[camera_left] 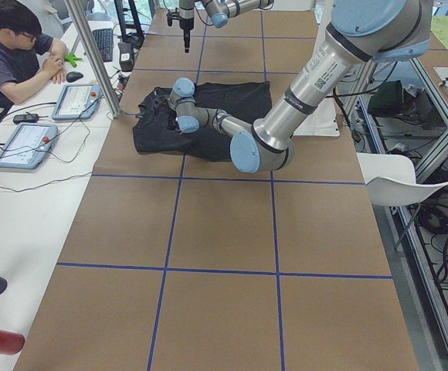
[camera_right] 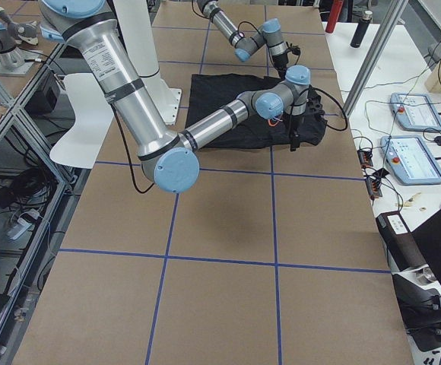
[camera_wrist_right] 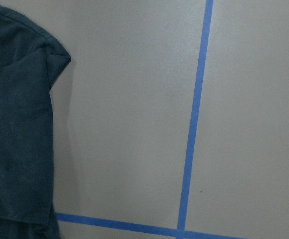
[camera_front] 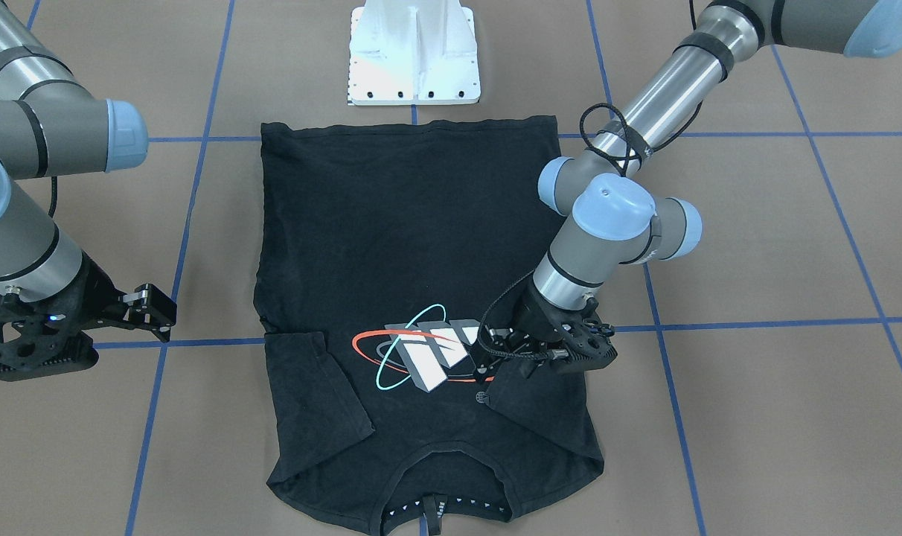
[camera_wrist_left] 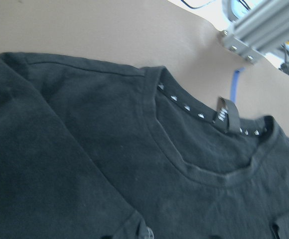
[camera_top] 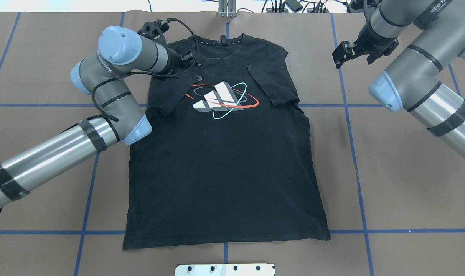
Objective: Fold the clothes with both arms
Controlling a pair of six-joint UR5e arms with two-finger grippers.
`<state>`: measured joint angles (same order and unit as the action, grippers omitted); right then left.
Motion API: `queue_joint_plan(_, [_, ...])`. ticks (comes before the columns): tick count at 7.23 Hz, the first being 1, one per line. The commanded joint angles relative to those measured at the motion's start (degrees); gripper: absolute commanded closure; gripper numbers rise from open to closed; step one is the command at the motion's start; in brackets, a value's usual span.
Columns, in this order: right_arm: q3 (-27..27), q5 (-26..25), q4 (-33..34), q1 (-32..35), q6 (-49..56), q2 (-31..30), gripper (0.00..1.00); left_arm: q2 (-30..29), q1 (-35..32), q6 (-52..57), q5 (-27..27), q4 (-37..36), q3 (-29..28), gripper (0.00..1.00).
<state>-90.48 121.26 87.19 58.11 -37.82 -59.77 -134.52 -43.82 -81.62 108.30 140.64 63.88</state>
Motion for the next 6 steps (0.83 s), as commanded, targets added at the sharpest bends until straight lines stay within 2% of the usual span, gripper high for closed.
queue_joint_plan(1, [-8.3,-0.2,-0.1,-4.0,-9.0,-5.0,0.0,8.3,0.0,3.0,5.4,-0.5,10.3,0.0])
queue_joint_plan(2, [-13.5,-0.7,-0.1,-6.4,-14.1,-8.5,0.0,12.4,0.0,3.0,7.2,-0.7,15.7,0.0])
queue_joint_plan(3, [-18.5,-3.2,-0.1,-10.3,-20.7,-10.8,0.0,17.9,0.7,3.0,7.3,-0.8,21.9,0.0])
queue_joint_plan(6, [-30.4,-17.2,-0.2,-26.6,-36.0,-18.3,0.0,34.3,8.5,2.6,6.7,-2.0,38.4,0.0])
